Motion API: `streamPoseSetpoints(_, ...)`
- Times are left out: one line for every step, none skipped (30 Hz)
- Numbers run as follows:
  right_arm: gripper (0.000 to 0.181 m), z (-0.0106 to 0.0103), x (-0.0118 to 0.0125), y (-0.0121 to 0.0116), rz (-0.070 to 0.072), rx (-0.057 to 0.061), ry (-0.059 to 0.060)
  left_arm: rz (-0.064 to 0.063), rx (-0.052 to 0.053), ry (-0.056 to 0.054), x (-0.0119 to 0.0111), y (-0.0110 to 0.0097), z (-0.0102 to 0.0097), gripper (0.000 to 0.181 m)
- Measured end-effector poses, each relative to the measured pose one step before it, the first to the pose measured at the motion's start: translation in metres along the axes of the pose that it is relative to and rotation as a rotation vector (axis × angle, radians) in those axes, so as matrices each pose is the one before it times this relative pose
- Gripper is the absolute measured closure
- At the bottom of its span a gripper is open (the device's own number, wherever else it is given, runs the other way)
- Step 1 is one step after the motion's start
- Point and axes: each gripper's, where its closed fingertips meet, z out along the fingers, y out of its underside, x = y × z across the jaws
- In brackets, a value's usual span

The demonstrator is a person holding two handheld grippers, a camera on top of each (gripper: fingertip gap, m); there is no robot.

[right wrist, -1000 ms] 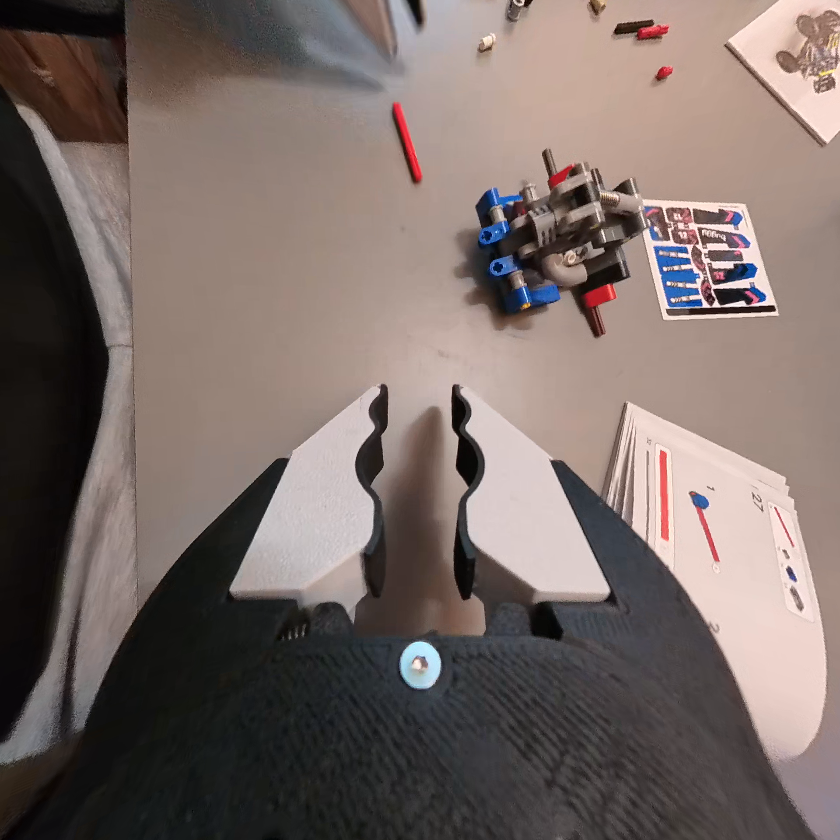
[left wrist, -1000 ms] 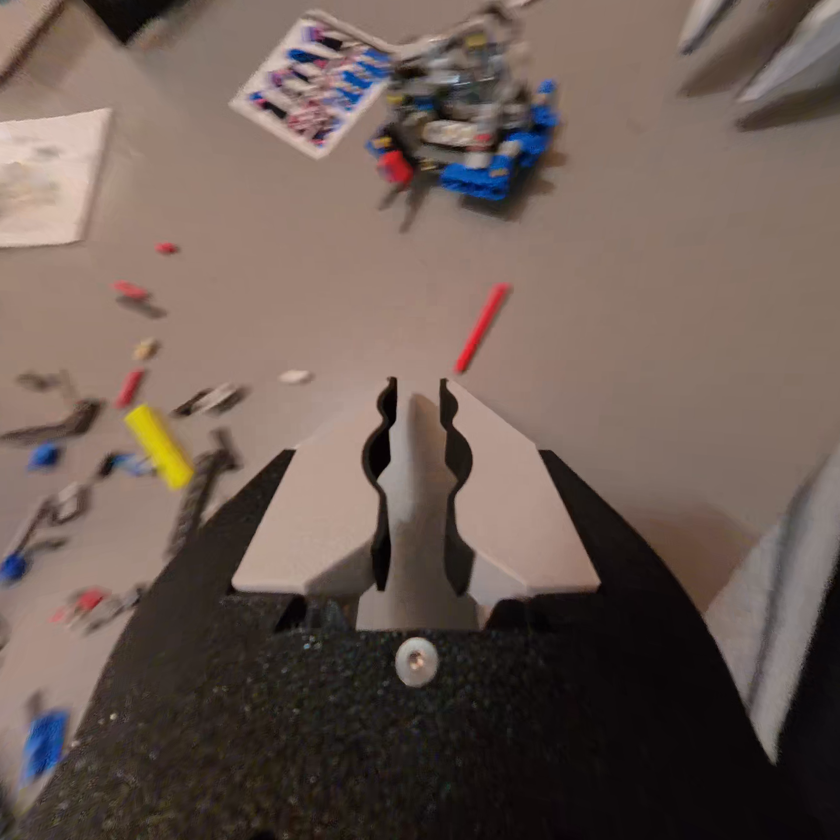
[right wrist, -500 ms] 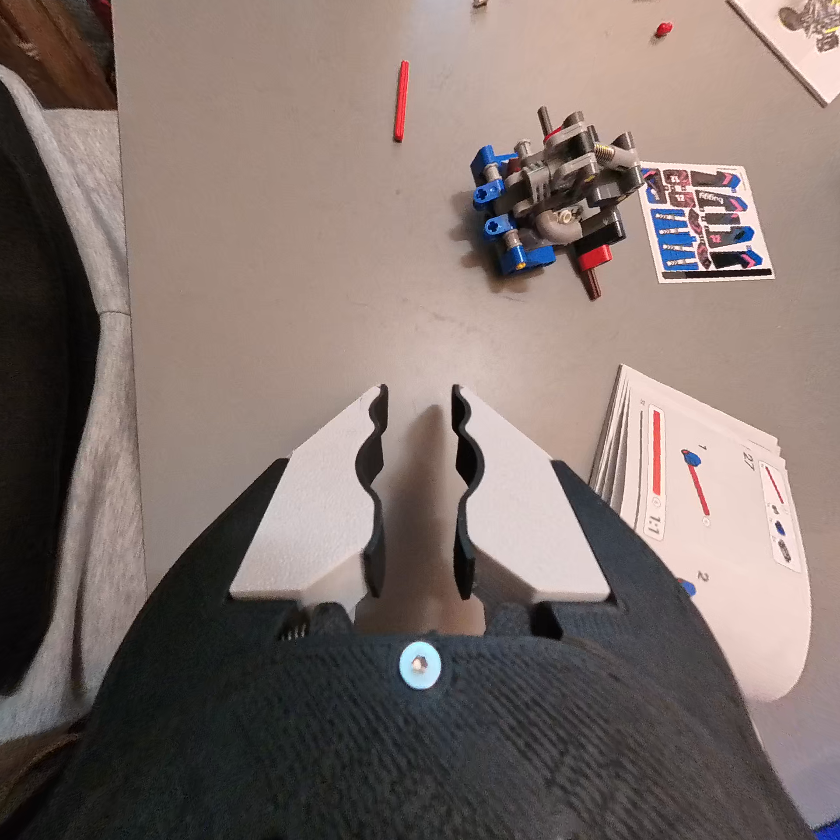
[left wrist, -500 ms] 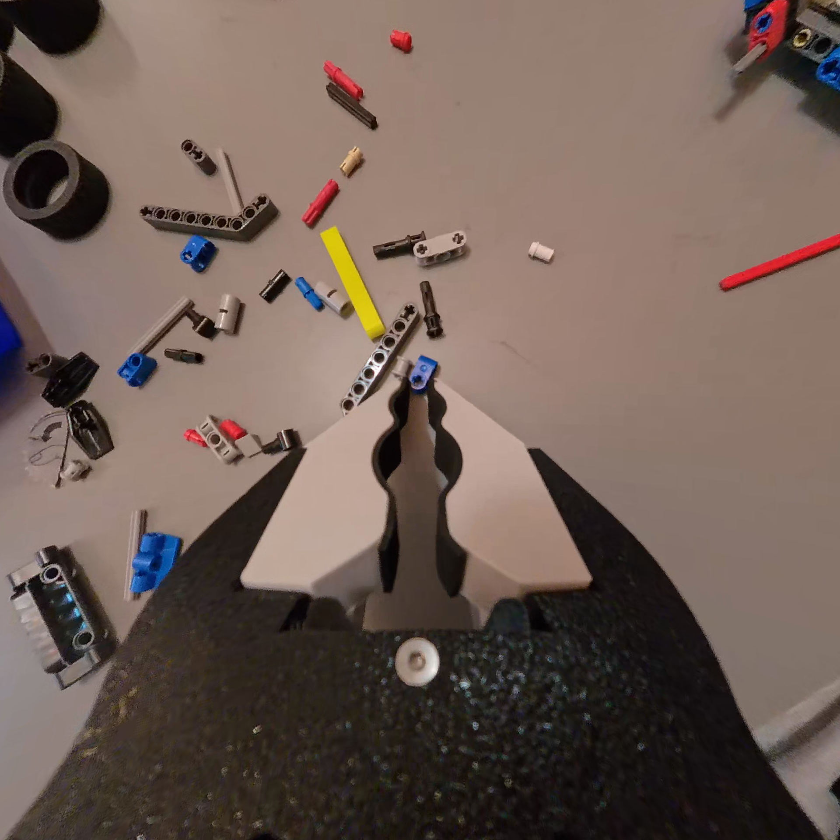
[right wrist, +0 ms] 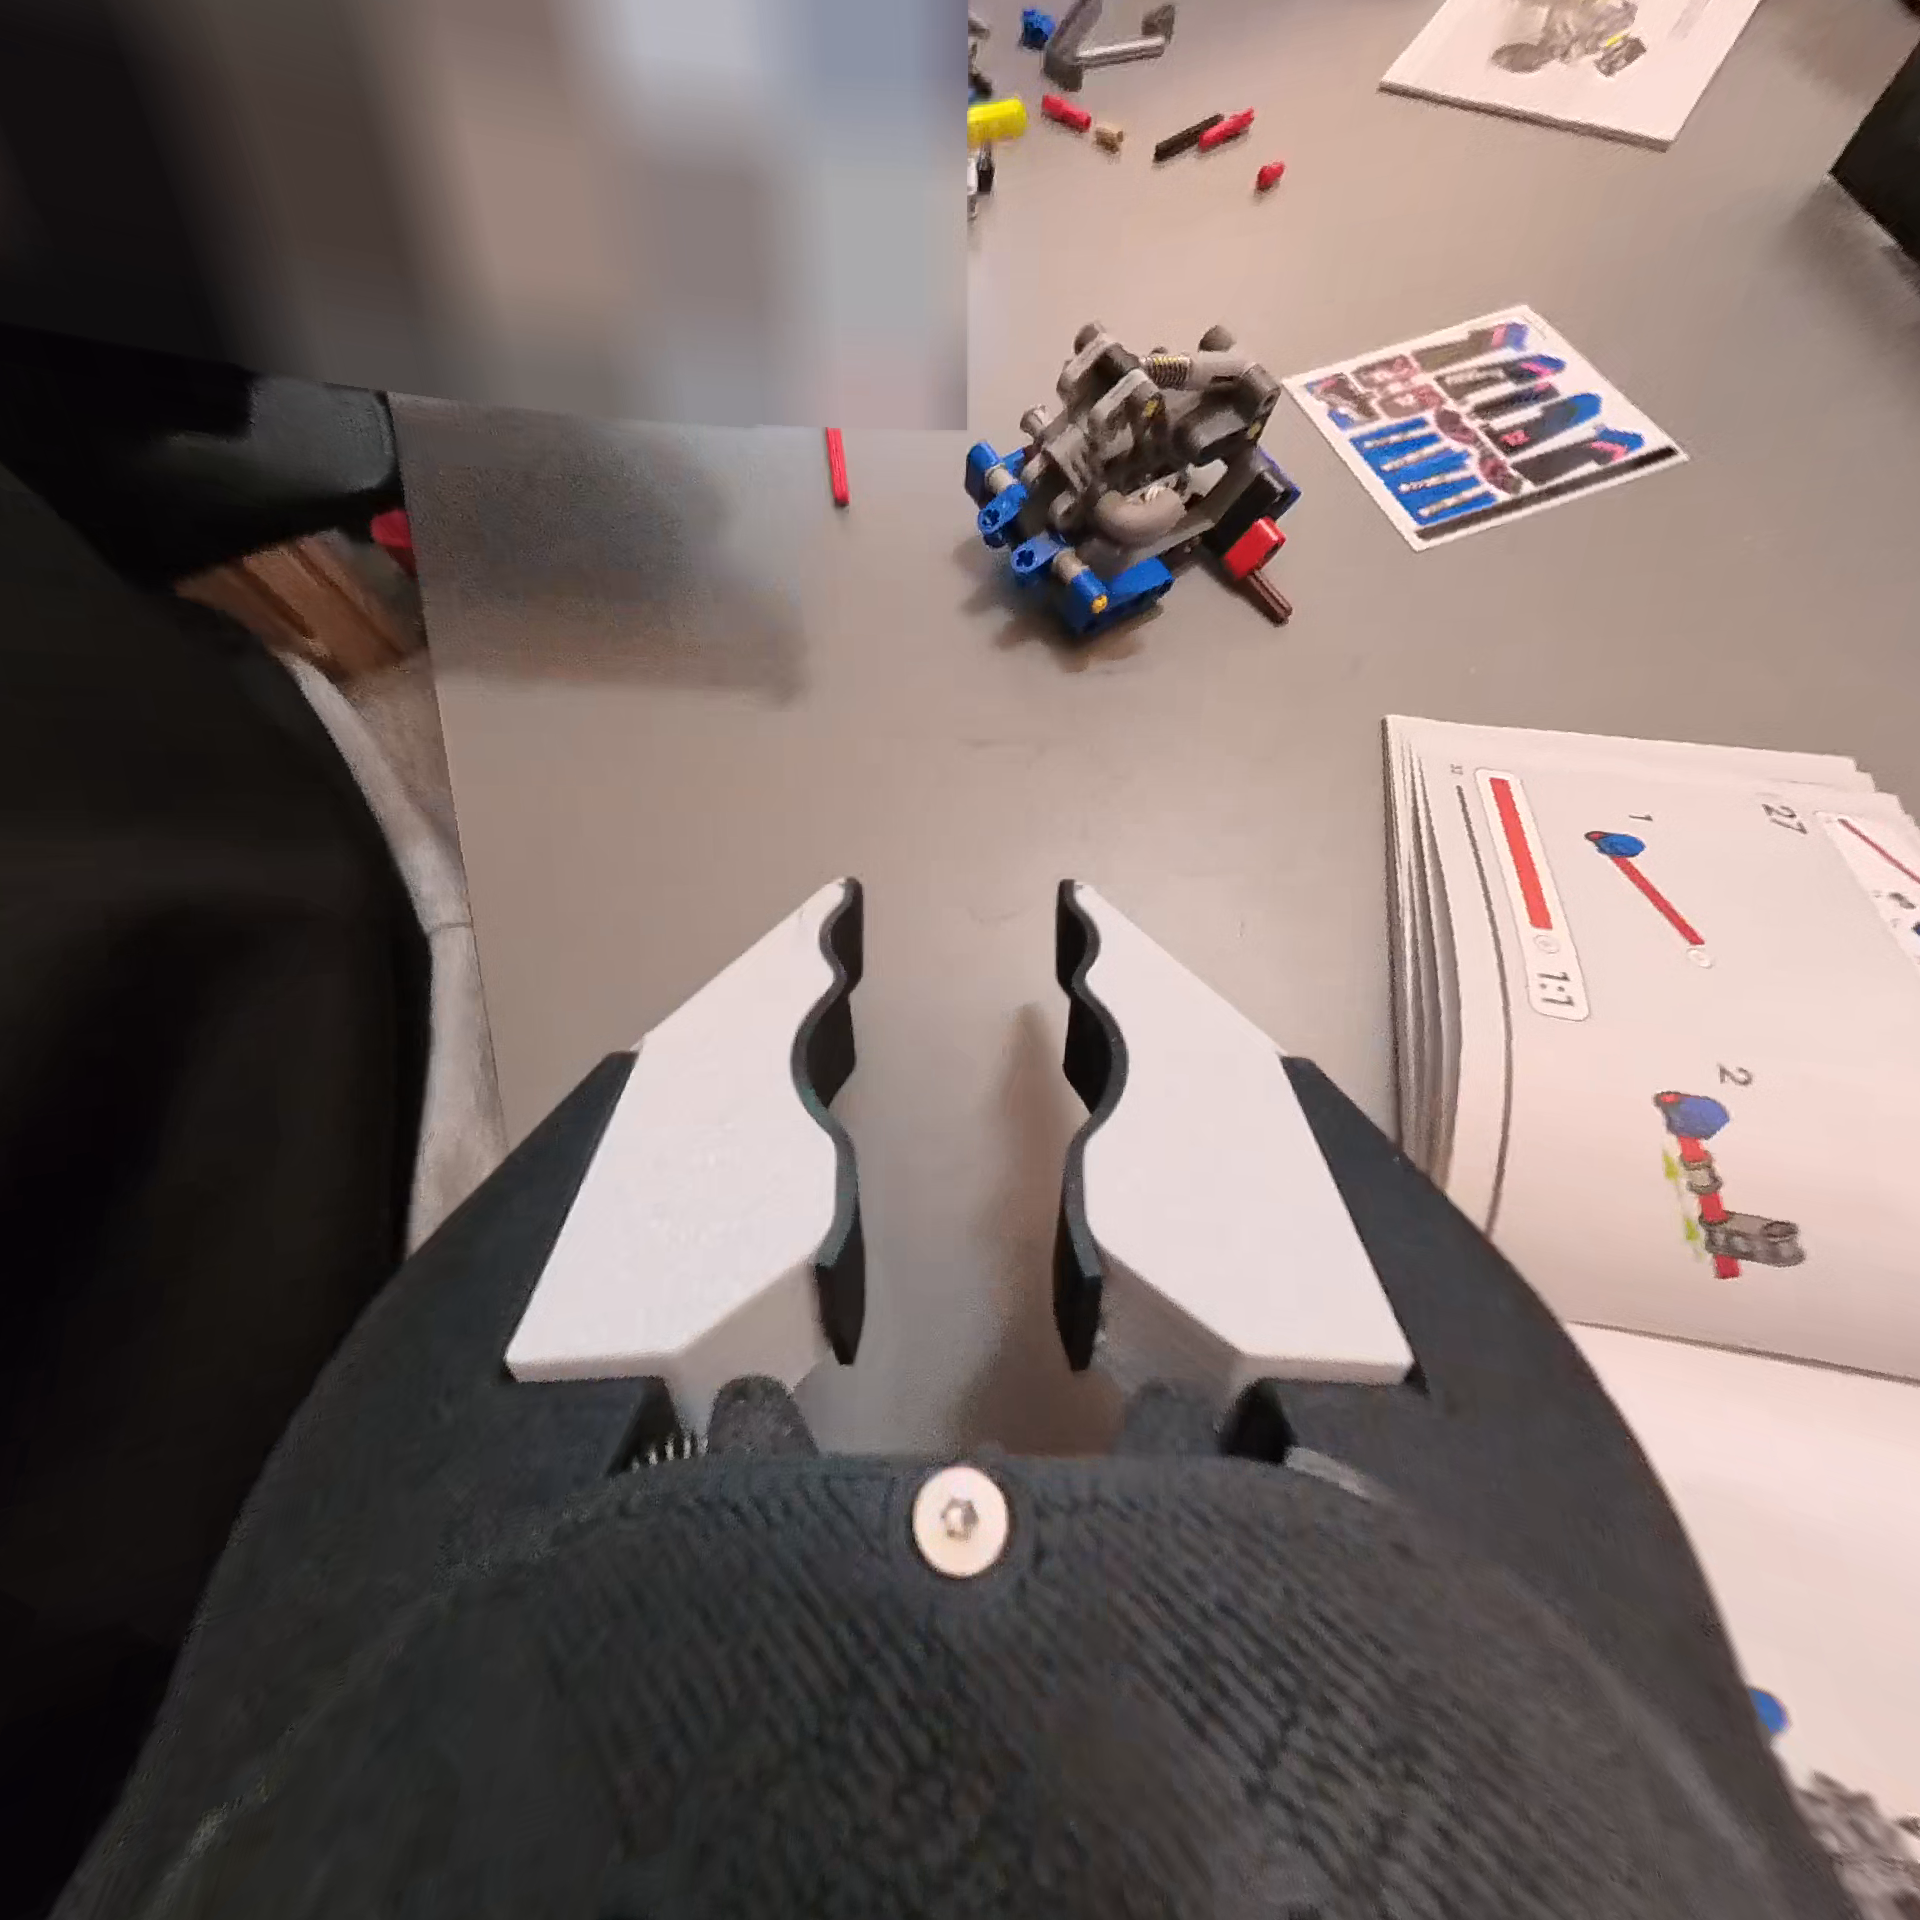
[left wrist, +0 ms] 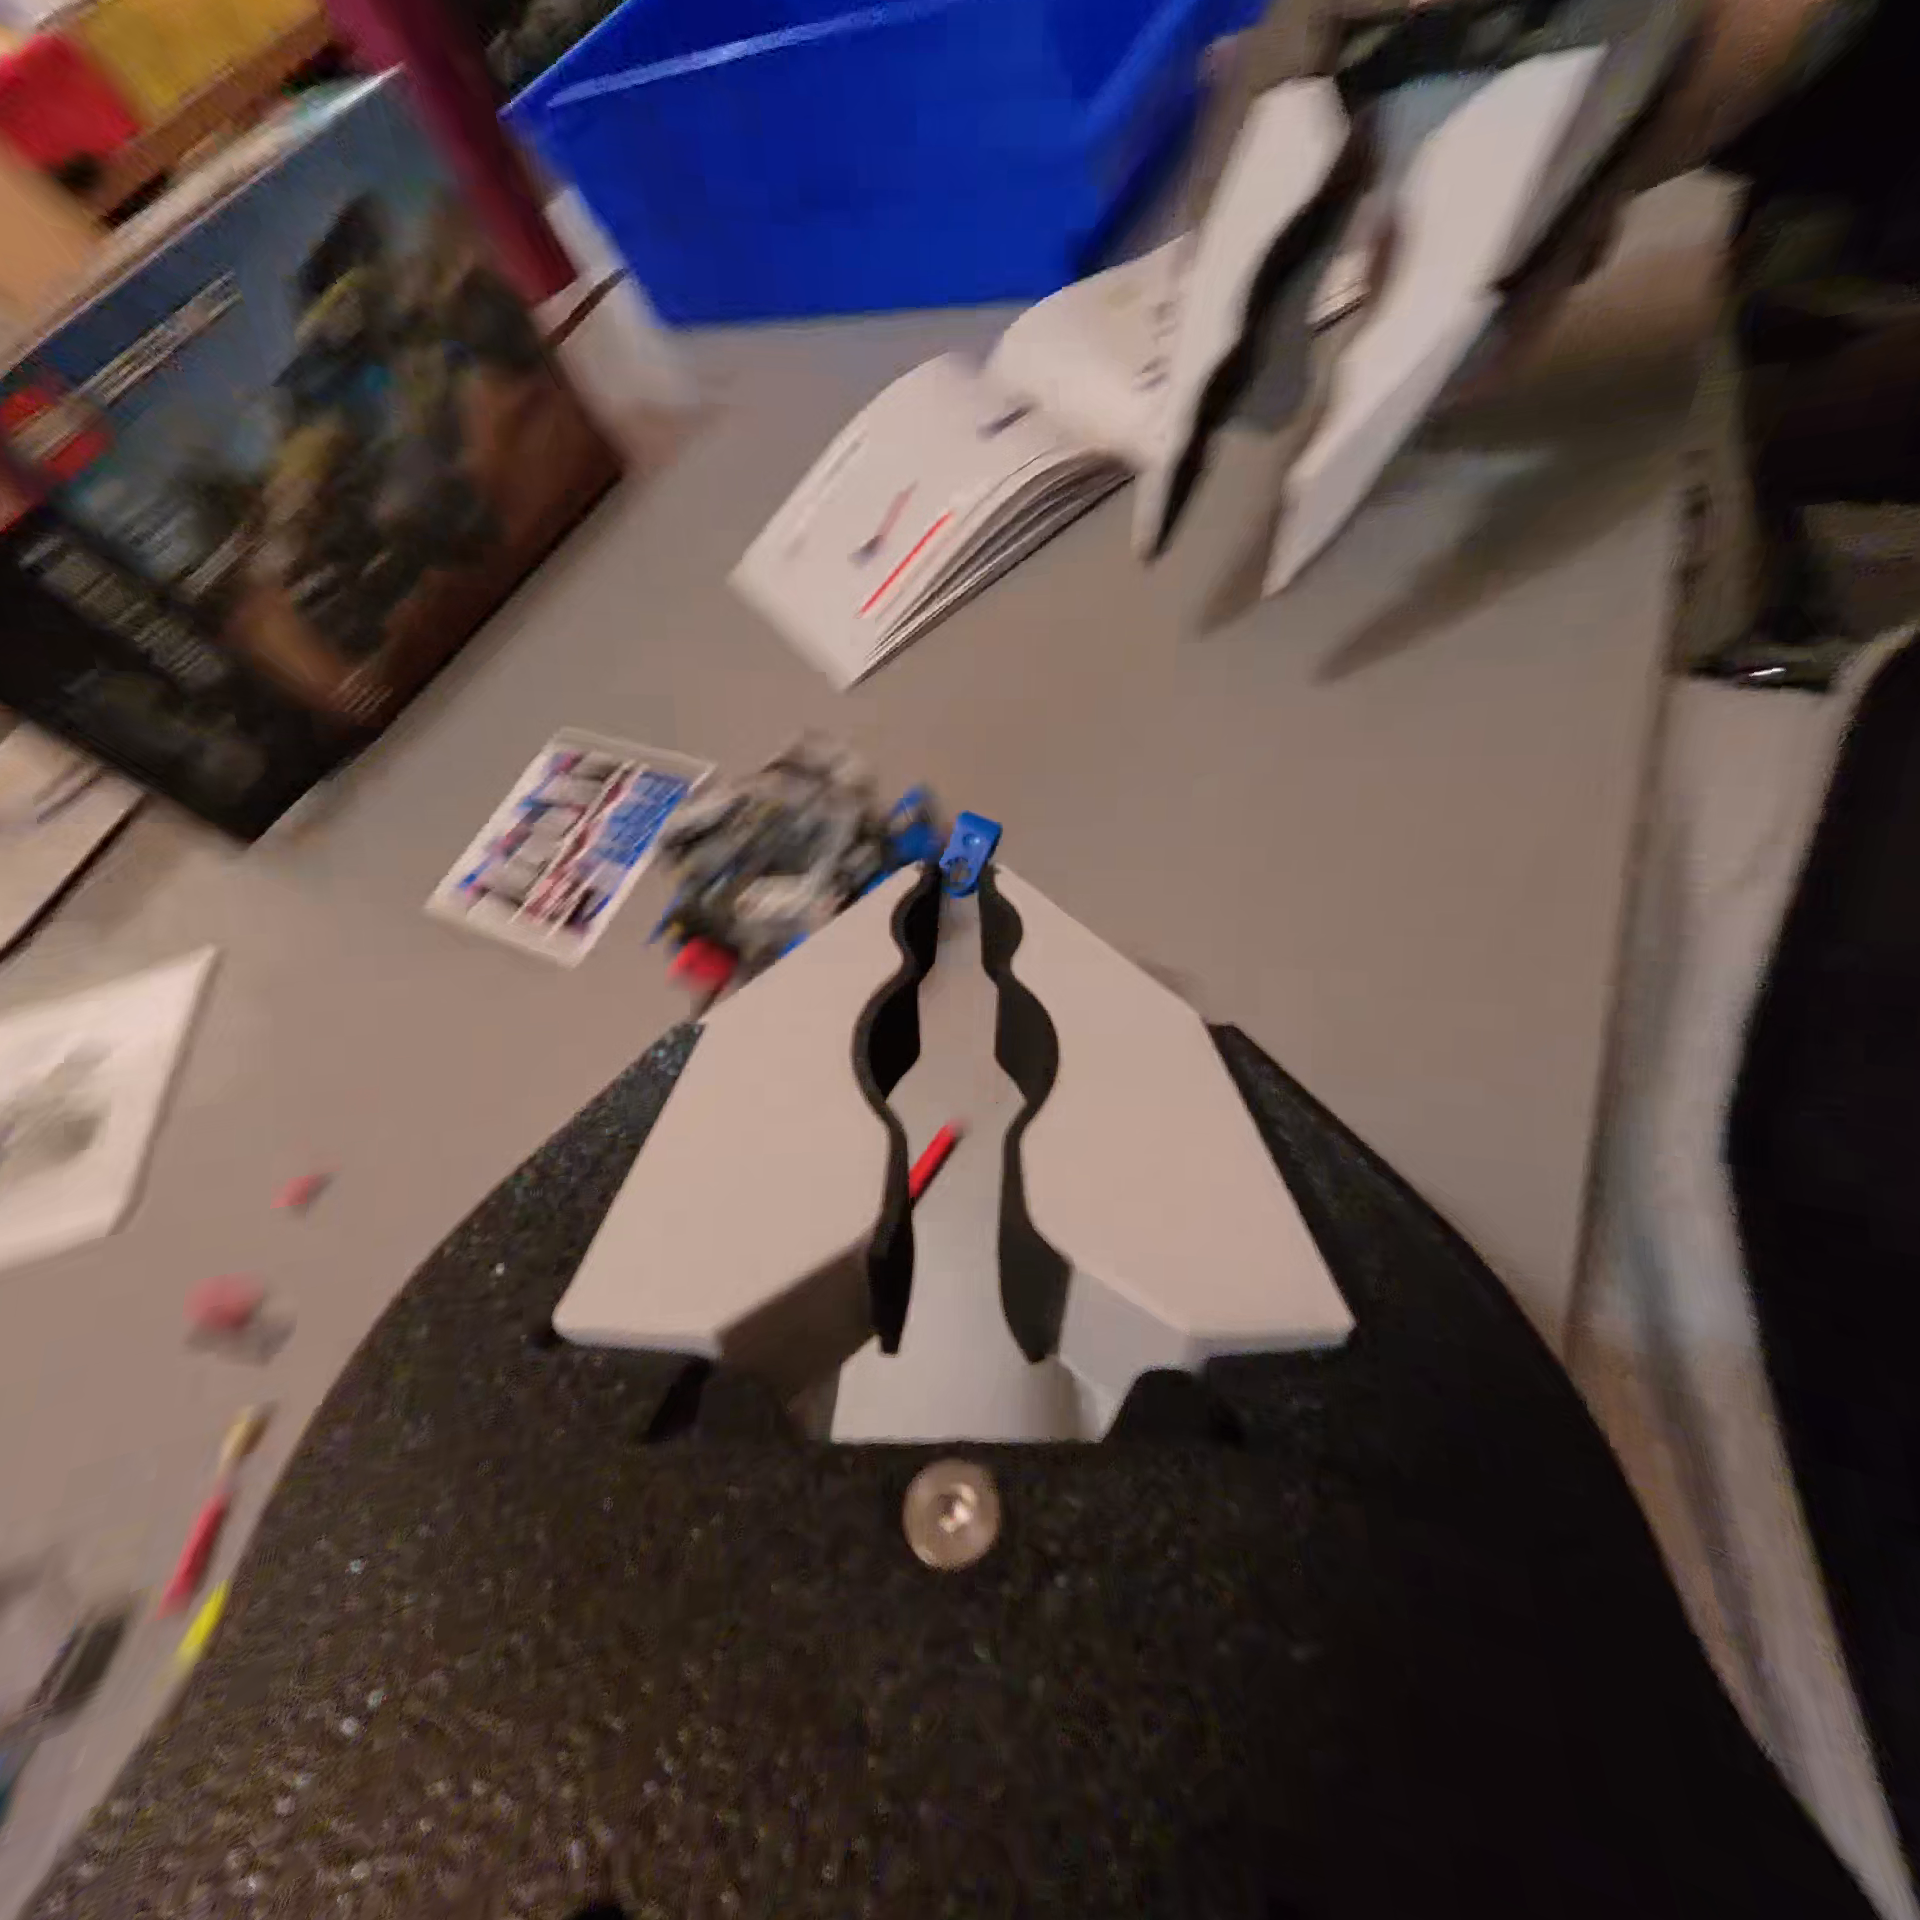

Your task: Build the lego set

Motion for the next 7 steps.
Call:
streamPoseSetpoints(0.145,0.00072,-0.00105,0.00198,0.0167,-0.0046,-0.0065,0.0365,0.0221,0.049,0.01506,-0.00724,0.01426,0.177)
streamPoseSetpoints(0.145,0.00063,-0.00031,0.00462,0.0128,-0.0243,-0.0045,0.0422,0.0012,0.0392,0.01151,-0.00369,0.01354,0.177)
streamPoseSetpoints(0.145,-0.00009,0.00269,0.00546,0.0104,-0.0313,0.0108,0.043,-0.0197,0.026,0.00732,-0.00025,0.01214,0.177)
streamPoseSetpoints(0.144,-0.00065,0.00329,0.00404,0.0041,-0.0213,0.0126,0.0405,-0.0323,0.0226,0.0053,0.00206,0.0106,0.177)
streamPoseSetpoints(0.144,-0.00026,0.00069,0.00127,-0.0039,-0.0029,-0.0014,0.0353,-0.0411,0.0413,0.0069,0.004,0.00891,0.177)
streamPoseSetpoints(0.144,0.0005,-0.00101,-0.0004,-0.0123,0.0075,-0.008,0.0237,-0.0421,0.0477,0.00707,0.00407,0.00729,0.176)
streamPoseSetpoints(0.146,0.0012,-0.00134,-0.00002,-0.0195,0.0026,-0.0053,0.0077,-0.0295,0.024,0.00296,0.00235,0.00569,0.177)
